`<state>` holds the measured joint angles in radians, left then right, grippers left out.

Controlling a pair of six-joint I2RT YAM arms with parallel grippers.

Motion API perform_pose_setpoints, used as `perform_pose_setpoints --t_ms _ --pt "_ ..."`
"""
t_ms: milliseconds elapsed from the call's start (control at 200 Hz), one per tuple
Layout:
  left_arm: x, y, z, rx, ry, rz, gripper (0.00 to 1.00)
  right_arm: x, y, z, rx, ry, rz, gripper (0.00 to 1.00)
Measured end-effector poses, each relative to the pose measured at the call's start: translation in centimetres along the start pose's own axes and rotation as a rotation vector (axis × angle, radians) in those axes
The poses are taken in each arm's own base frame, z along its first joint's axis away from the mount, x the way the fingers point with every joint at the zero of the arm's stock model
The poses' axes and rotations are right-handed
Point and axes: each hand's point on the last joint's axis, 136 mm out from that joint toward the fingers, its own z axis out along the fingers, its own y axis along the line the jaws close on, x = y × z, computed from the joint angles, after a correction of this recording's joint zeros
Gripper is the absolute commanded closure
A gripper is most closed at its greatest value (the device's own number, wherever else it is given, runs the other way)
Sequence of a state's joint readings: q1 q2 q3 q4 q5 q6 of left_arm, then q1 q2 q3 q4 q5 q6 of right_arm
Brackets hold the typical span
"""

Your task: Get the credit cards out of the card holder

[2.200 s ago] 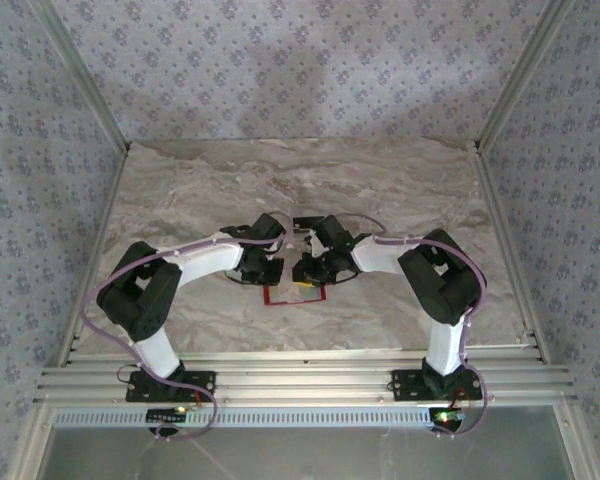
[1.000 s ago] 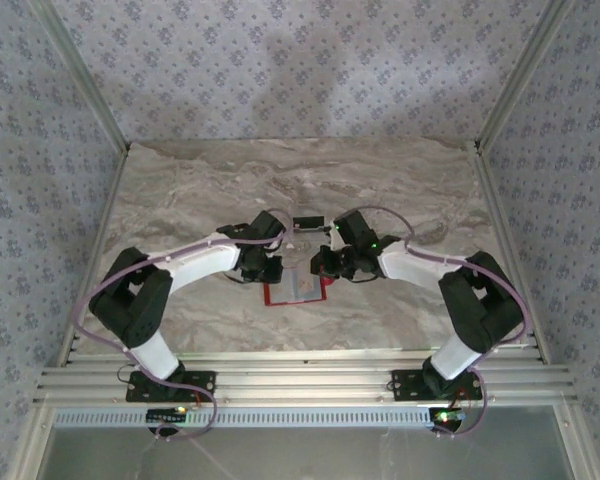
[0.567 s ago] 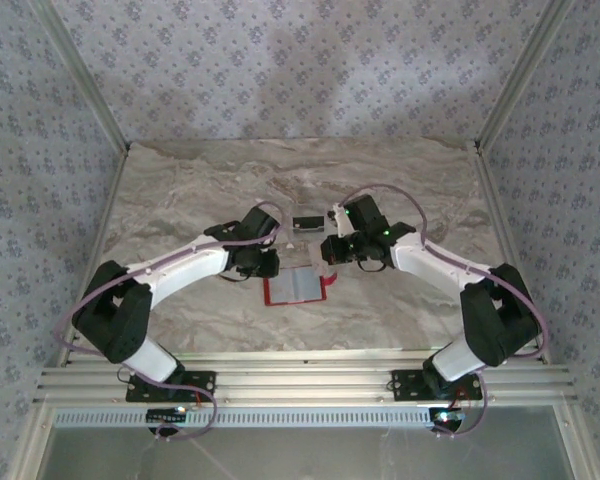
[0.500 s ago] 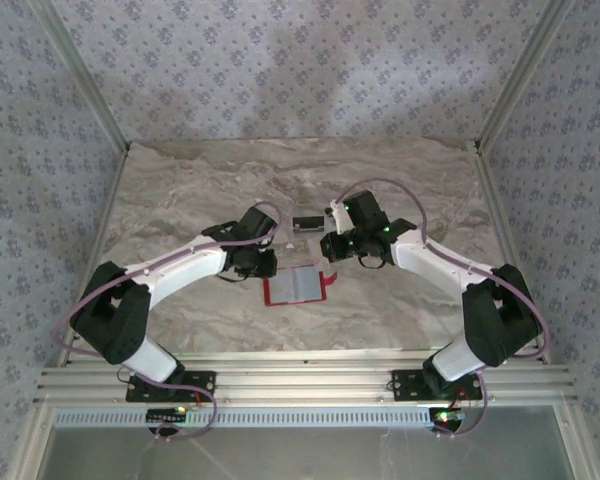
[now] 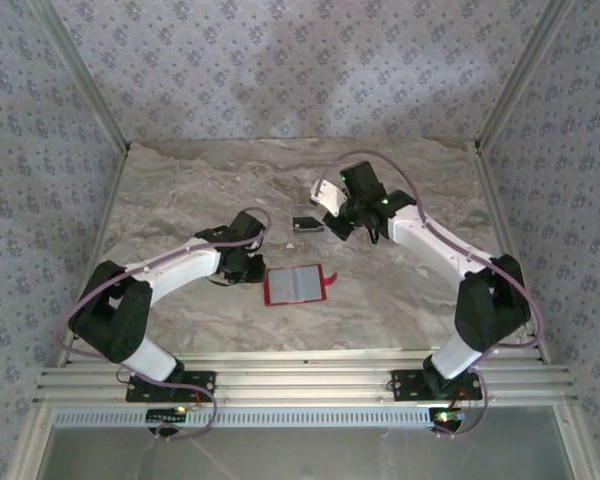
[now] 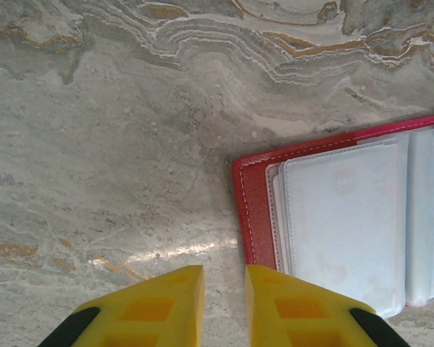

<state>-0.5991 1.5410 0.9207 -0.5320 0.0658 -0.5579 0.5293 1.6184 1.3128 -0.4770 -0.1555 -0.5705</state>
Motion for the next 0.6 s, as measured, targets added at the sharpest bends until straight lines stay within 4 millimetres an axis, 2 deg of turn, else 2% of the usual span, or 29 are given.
perform_pose_setpoints --t_ms 330,600 --pt "0.3 0.9 0.4 0.001 0.017 -0.021 0.77 -1.3 -1.5 2.5 -0.05 0.071 -0.323 1.0" --pt "0.6 1.0 0.5 0.005 0.026 -0.018 0.77 -1.8 -2.2 4.6 -0.099 0.11 -0.448 1.0"
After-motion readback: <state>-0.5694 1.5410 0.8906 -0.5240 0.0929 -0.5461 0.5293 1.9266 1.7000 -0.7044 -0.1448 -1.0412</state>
